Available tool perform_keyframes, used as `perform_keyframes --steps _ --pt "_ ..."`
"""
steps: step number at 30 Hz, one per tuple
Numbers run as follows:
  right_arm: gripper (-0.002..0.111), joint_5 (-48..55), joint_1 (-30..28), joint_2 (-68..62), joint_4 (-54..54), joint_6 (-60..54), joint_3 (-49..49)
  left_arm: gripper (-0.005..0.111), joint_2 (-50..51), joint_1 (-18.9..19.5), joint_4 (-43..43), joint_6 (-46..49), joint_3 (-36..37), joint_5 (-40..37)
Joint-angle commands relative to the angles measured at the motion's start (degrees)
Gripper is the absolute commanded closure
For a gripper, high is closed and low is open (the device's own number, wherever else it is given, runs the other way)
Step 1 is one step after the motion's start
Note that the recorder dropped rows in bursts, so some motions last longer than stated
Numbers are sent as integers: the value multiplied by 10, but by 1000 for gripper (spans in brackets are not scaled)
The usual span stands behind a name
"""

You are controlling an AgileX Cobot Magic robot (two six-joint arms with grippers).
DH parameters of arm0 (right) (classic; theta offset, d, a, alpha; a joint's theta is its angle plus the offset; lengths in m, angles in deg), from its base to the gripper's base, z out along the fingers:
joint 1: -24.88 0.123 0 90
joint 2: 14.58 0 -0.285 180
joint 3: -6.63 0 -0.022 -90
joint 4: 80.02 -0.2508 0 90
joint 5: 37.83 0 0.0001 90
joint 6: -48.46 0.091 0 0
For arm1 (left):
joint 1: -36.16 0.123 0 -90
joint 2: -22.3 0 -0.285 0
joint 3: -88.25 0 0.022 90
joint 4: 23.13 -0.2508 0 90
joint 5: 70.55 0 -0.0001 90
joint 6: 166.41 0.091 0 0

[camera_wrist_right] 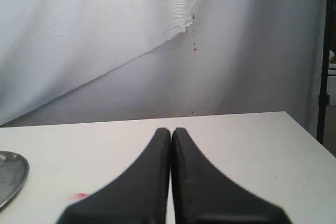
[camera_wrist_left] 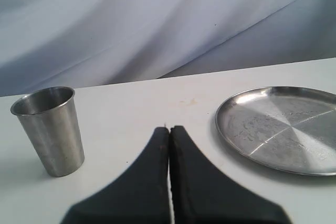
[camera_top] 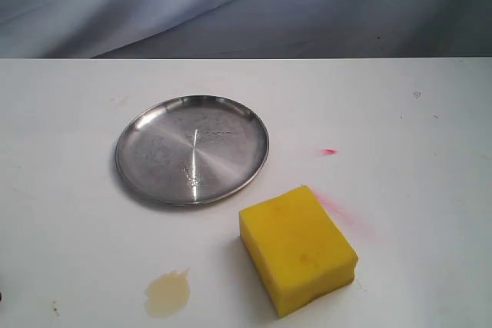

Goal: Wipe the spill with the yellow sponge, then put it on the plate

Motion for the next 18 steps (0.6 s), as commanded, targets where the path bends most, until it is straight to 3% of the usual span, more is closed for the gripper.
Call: perform_keyframes --steps 1,9,13,15,18 --pt "108 2 -5 4 3 1 2 107 -2 -3 2 0 3 4" --pt "108 -6 -5 4 1 5 2 107 -2 -3 2 0 3 4" --pt "108 -69 -4 4 -144 64 2 107 -2 -3 2 0 3 4" --pt "108 -90 -4 4 -158 64 2 107 -2 -3 2 0 3 4" --pt "108 -42 5 4 -156 64 -47 107 -2 -3 2 0 3 4"
